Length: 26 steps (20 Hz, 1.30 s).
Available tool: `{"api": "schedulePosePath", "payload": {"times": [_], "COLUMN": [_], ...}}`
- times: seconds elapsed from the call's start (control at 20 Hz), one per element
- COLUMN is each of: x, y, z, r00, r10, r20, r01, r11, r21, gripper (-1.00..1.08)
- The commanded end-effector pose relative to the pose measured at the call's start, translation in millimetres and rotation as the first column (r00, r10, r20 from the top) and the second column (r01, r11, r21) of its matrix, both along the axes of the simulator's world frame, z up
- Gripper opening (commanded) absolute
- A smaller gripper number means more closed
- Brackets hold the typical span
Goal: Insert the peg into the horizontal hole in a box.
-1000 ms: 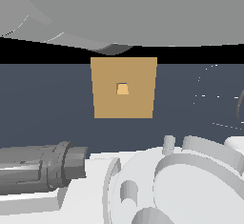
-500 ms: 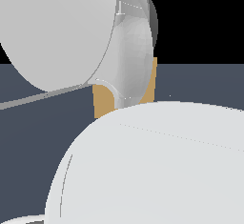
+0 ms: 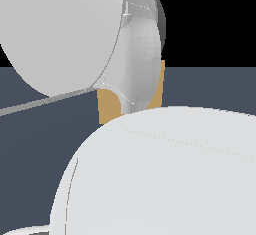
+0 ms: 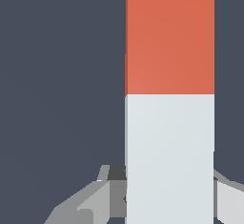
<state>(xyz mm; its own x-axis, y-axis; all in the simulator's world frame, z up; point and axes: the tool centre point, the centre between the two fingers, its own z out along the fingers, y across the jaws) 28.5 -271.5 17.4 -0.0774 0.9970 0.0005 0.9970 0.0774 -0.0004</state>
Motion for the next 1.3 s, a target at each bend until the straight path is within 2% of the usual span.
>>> {"api": "schedulePosePath", "payload": {"times": [0.0, 0.3, 0.6, 1.25], "x": [0.0, -1.9, -6.9, -24.3], "y": [0.1, 9.2, 34.0, 144.6], "z": [0.0, 4.0, 14.9, 63.5], "r00": [1.000, 1.000, 1.000, 0.998], "r10": [0.000, -0.004, -0.014, -0.059], "r20": [0.000, 0.000, 0.000, 0.000], "r01": [0.000, 0.004, 0.014, 0.059], "r11": [1.000, 1.000, 1.000, 0.998], "r21": [0.000, 0.000, 0.000, 0.000], "gripper": [-1.00, -1.00, -1.00, -1.00]}}
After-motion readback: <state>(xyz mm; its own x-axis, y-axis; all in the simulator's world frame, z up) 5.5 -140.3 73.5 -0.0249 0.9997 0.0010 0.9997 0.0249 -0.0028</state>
